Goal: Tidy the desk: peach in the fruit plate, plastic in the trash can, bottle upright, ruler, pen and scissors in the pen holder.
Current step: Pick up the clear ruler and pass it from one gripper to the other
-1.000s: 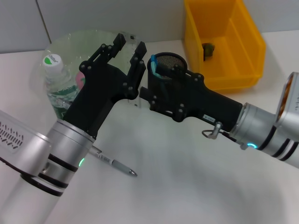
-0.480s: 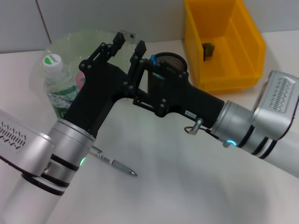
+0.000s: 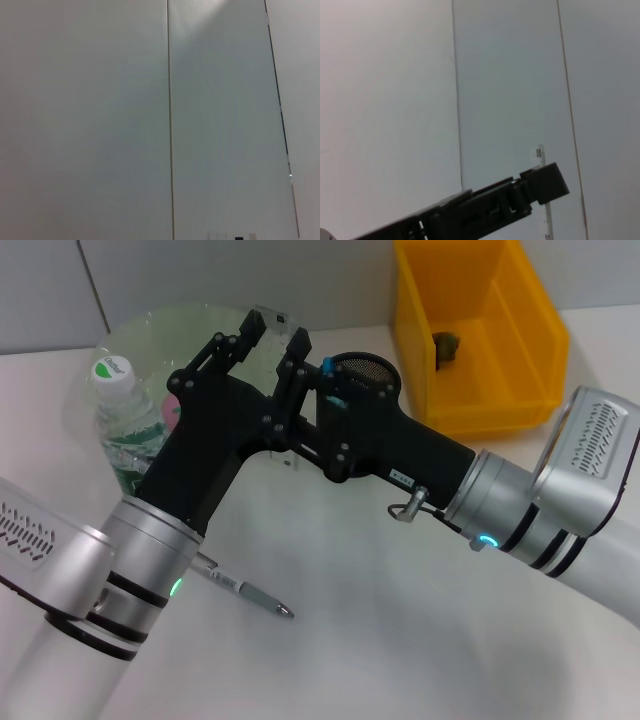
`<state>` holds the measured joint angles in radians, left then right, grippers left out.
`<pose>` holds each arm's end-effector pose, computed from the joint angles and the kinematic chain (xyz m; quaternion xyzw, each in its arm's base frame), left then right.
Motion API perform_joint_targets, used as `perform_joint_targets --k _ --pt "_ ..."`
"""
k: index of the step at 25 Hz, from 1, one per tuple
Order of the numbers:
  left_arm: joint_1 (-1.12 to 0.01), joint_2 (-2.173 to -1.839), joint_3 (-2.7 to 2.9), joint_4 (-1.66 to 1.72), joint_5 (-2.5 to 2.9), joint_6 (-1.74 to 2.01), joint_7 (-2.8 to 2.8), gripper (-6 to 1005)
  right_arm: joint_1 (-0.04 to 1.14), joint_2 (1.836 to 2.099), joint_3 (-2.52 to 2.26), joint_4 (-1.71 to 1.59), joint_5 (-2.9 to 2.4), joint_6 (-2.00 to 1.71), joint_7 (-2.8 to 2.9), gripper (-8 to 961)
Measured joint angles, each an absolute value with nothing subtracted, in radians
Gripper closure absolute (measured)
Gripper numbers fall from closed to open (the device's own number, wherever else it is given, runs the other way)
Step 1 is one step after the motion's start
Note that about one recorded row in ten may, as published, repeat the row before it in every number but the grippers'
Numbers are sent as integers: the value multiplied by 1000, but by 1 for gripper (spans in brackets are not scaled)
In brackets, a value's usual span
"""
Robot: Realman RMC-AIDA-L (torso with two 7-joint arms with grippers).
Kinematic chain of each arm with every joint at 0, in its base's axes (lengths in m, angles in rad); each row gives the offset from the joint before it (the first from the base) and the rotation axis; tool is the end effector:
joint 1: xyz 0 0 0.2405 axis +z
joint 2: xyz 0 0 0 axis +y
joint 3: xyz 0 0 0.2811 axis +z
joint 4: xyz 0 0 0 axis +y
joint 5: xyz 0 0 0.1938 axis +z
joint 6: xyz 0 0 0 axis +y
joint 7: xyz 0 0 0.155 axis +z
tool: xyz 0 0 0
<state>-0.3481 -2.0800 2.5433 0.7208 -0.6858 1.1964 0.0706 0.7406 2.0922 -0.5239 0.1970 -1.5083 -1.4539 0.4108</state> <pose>-0.1803 0.2950 -0.0872 -0.7609 -0.0975 -0.4673 0.4396 0.1967 0.3383 -0.0947 -0.8488 0.1089 0.4369 0.2773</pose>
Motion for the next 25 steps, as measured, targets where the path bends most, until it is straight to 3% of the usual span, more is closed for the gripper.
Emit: perform_joint_targets --k 8,13,15,25 --pt "-350 -2080 2545 718 -686 1196 71 548 749 2092 -523 200 -1510 -1455 410 458" --pt "-353 -2080 2545 715 -686 1196 71 546 751 2092 -523 201 -1511 -1456 410 659" --pt "-353 -2080 2545 714 -686 1196 71 545 752 2092 -522 201 -1511 -1456 409 655" --pt "-351 -2080 2544 714 -686 1196 71 539 753 2092 -521 209 -1513 -1456 384 857"
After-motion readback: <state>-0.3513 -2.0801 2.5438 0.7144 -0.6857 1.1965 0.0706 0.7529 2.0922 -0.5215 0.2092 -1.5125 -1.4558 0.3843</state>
